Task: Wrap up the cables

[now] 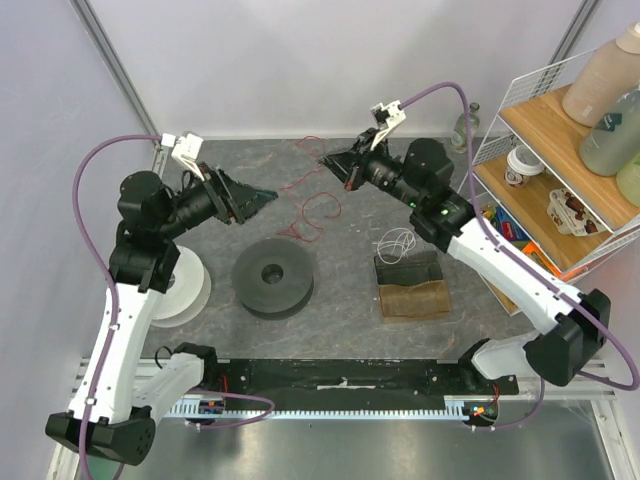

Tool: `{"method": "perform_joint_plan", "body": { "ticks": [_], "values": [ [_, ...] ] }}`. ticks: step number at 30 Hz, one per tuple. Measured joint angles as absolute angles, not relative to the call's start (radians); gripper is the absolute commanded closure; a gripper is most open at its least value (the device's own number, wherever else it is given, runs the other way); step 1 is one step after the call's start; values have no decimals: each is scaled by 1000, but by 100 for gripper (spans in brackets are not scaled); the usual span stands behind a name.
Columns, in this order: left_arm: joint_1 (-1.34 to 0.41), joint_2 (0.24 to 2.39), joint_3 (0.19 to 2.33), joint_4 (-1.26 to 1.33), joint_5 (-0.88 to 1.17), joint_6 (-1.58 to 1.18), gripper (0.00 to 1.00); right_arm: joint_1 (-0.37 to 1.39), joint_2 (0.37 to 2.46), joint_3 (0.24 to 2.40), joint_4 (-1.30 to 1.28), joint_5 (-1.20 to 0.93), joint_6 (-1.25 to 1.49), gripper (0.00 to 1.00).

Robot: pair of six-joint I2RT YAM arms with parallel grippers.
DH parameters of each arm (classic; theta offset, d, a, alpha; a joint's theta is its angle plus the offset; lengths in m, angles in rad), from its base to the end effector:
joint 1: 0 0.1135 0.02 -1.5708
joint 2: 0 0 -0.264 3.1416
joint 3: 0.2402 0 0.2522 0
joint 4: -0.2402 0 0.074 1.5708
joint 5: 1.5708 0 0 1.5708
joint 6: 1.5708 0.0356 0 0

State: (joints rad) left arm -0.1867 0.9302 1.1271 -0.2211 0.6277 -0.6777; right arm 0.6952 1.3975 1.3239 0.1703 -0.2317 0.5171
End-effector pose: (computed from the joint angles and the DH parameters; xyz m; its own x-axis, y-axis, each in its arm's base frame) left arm 0.1862 -0.0565 0.4294 -0.4744 -0.4268 -0.7699 0.5516 0.5375 -0.6379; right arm 0.2492 0.2185 0.4259 -0.3305 0.3509 -0.8762 -0.7311 0.4919 0.4728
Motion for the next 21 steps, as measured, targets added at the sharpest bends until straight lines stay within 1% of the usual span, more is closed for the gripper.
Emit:
{"method": "perform_joint_plan", "body": {
  "ticks": [2,5,6,7,10,11,14,17,21],
  "values": [
    [-172,917,1159,-306,732,-531,25,655,1371,1324,141,-286,468,100],
    [-170,949,1242,-410,835,-332,29,648,1352,1324,70,-382,373,100],
    [-170,996,1324,-480,900,-198,30,651,1349,1325,39,-414,341,100],
    [-170,1005,1342,-488,913,-170,31,652,1348,1328,0,-447,302,100],
    [-173,1093,1455,-566,1014,59,35,657,1348,1346,-134,-517,187,100],
    [-178,1109,1470,-580,1033,110,37,657,1348,1355,-171,-532,156,100],
    [-228,1147,1494,-622,1076,276,37,657,1347,1394,-270,-575,73,100],
    [-334,1167,1495,-657,1074,411,38,657,1341,1427,-324,-618,23,100],
    [-442,1185,1495,-675,1033,533,45,657,1334,1452,-368,-679,-18,100]
  ]
}}
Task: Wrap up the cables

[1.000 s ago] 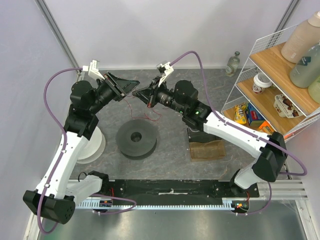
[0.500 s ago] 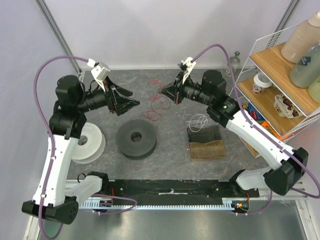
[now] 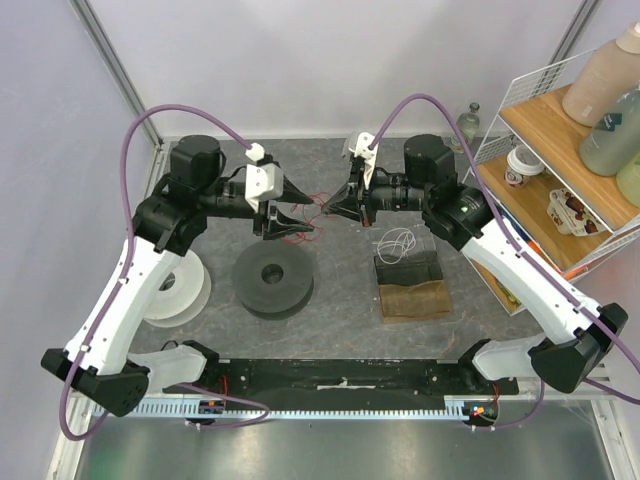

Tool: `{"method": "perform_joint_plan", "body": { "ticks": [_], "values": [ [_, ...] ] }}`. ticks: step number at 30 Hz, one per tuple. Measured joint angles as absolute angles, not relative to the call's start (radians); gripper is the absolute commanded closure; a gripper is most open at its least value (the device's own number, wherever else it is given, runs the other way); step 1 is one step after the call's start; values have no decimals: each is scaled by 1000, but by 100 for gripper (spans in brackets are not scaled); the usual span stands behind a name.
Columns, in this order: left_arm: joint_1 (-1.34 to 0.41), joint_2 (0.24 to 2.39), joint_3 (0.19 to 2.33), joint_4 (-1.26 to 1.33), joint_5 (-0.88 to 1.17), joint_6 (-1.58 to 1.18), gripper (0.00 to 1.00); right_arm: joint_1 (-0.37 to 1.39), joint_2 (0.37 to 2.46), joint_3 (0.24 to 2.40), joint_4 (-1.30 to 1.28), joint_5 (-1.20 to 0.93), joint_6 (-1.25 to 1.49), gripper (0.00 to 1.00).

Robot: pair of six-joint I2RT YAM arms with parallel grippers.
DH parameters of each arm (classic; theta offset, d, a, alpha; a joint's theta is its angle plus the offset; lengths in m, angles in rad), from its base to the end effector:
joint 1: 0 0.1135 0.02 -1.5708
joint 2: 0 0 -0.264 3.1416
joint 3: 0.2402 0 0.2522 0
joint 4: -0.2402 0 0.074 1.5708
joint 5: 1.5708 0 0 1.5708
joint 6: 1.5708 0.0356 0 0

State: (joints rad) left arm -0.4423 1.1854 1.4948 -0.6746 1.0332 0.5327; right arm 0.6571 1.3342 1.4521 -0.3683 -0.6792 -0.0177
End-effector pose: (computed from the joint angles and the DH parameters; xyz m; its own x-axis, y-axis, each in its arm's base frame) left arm 0.1875 -0.1226 0.4569 0.2015 0.1923 -0.9604 0.9774 0.0252 0.2101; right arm 0.2182 0.1966 0.4333 -0.1792 -0.1557 -0.9714 -0.9604 0.2416 0.1385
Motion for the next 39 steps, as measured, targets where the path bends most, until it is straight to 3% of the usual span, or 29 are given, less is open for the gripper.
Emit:
{"method": "perform_joint_plan", "body": {
  "ticks": [16,24,31,34,36,37,39],
  "values": [
    [-517,1200,1495,-713,845,707,53,657,1351,1495,-559,-763,-154,100],
    [-521,1200,1493,-716,854,708,54,657,1357,1525,-570,-764,-158,100],
    [-530,1222,1493,-711,840,708,71,663,1357,1526,-588,-767,-187,100],
    [-537,1232,1493,-712,834,708,74,664,1357,1526,-593,-767,-196,100],
    [-540,1233,1493,-714,830,708,98,665,1357,1526,-595,-767,-200,100],
    [-540,1233,1493,-715,830,706,98,665,1357,1526,-596,-767,-202,95],
    [-540,1233,1493,-715,837,696,99,665,1357,1526,-595,-767,-203,70]
  ]
}}
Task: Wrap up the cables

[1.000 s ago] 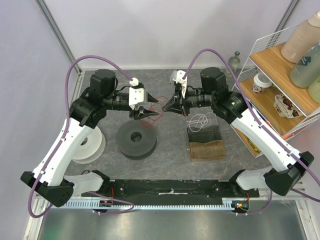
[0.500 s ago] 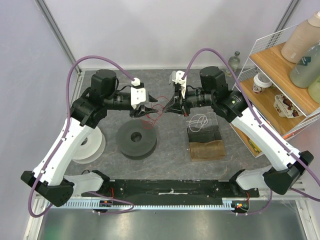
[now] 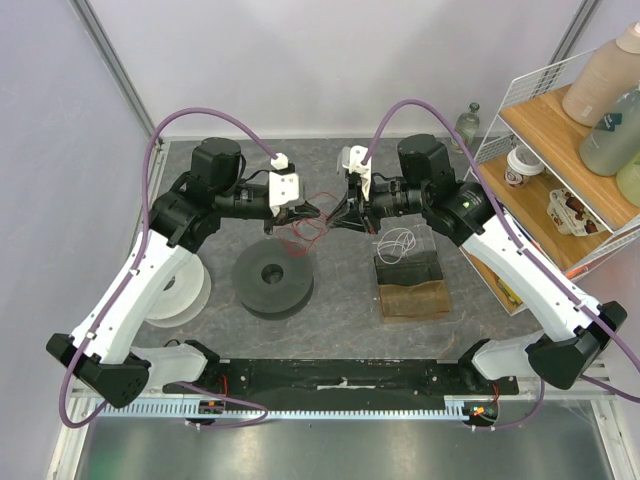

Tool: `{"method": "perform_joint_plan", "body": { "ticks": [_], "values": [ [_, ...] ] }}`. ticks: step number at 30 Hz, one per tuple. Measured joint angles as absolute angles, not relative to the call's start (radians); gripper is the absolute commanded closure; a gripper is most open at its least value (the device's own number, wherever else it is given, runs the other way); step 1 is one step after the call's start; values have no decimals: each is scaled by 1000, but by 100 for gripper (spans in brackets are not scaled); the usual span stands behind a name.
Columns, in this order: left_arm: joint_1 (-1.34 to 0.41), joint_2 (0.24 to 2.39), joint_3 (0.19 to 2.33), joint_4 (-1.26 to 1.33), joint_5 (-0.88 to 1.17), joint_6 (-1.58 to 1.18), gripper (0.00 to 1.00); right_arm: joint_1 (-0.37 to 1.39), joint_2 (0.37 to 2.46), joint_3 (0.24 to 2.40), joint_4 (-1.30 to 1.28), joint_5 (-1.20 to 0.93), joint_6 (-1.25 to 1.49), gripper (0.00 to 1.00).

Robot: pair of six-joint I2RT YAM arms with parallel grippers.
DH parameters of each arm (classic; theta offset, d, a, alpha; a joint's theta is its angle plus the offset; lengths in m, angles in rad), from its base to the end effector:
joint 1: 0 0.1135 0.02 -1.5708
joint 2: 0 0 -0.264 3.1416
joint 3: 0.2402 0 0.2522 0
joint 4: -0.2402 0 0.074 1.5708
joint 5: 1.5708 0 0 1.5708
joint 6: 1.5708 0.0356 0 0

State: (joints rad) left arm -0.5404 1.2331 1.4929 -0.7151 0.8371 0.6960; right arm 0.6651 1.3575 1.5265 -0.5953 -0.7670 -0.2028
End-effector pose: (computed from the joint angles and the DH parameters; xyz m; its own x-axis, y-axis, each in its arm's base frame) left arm 0.1937 -0.1470 0.4405 0.2983 0.3217 -0.8986 0.9451 0.0322 0.3252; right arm 0.2100 0.1961 0.4307 -0.1291 -0.2855 -0.9496 -0.9878 0.1216 0.0977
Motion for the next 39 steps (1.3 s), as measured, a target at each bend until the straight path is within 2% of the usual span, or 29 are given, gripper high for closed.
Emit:
{"method": "perform_joint_plan", "body": {
  "ticks": [3,7,9,12,14,16,20,26,29,30,39],
  "values": [
    [-540,1234,1494,-712,846,658,98,665,1356,1523,-589,-765,-206,68],
    [-540,1234,1504,-687,848,590,98,665,1339,1484,-566,-758,-208,84],
    [-540,1234,1510,-673,847,564,98,665,1335,1470,-559,-752,-204,85],
    [-540,1233,1514,-670,847,549,98,665,1334,1462,-550,-739,-200,74],
    [-539,1234,1514,-670,844,547,99,665,1332,1459,-542,-730,-195,61],
    [-539,1234,1514,-672,843,547,98,665,1324,1452,-537,-722,-192,57],
    [-538,1234,1515,-686,842,548,98,663,1297,1446,-536,-702,-192,58],
    [-538,1234,1516,-706,842,548,99,643,1269,1446,-536,-691,-192,69],
    [-538,1235,1516,-705,842,548,98,638,1274,1446,-539,-692,-190,94],
    [-538,1237,1518,-707,842,548,99,638,1276,1446,-539,-692,-193,100],
    [-509,1243,1512,-691,847,535,98,627,1278,1449,-519,-712,-147,100]
  ]
}}
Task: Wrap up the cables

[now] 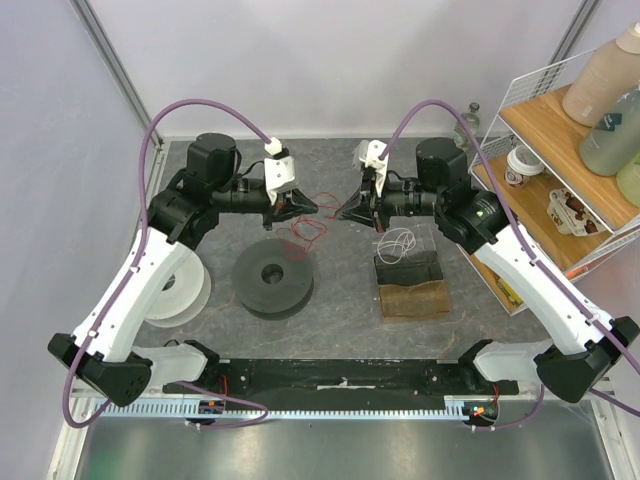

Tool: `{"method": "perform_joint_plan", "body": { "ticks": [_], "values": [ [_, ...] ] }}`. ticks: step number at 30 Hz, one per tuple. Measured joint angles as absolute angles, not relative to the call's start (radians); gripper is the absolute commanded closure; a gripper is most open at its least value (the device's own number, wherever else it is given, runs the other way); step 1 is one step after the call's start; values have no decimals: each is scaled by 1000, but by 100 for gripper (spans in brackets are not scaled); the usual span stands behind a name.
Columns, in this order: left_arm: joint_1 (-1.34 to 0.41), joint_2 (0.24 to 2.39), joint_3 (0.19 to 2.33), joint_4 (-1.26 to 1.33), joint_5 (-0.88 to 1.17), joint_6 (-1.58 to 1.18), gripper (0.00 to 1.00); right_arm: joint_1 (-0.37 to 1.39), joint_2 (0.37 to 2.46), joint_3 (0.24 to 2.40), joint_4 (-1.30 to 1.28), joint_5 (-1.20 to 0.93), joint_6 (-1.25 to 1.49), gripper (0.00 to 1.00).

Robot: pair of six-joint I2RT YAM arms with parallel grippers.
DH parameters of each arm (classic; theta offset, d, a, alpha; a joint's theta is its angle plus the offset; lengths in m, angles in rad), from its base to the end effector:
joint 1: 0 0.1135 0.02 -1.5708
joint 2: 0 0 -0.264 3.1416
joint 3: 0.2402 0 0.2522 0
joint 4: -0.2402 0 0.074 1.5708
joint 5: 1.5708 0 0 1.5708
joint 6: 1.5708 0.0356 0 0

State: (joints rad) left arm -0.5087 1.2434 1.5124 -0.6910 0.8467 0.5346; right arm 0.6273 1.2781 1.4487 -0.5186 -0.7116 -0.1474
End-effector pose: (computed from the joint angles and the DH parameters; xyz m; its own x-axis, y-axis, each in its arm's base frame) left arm 0.2004 -0.1423 0.4465 0.1607 0.2969 -0.9413 0.9735 0.1098 0.2008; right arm 0.2049 0.1773 0.4326 -0.1348 -0.2351 -0.9626 -0.9719 0.2207 0.0822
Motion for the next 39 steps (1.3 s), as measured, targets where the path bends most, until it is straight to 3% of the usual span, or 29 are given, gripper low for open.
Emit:
{"method": "perform_joint_plan", "body": {
  "ticks": [16,28,33,39],
  "values": [
    [-501,1221,1346,-411,951,255,98,606,1276,1399,-177,-774,257,100],
    [-422,1088,1334,-567,947,277,58,556,1247,1399,-271,-817,125,100],
    [-421,1088,1389,-633,951,305,51,556,1245,1413,-346,-859,20,100],
    [-434,1159,1437,-606,975,295,54,556,1259,1450,-376,-912,-20,100]
  ]
}}
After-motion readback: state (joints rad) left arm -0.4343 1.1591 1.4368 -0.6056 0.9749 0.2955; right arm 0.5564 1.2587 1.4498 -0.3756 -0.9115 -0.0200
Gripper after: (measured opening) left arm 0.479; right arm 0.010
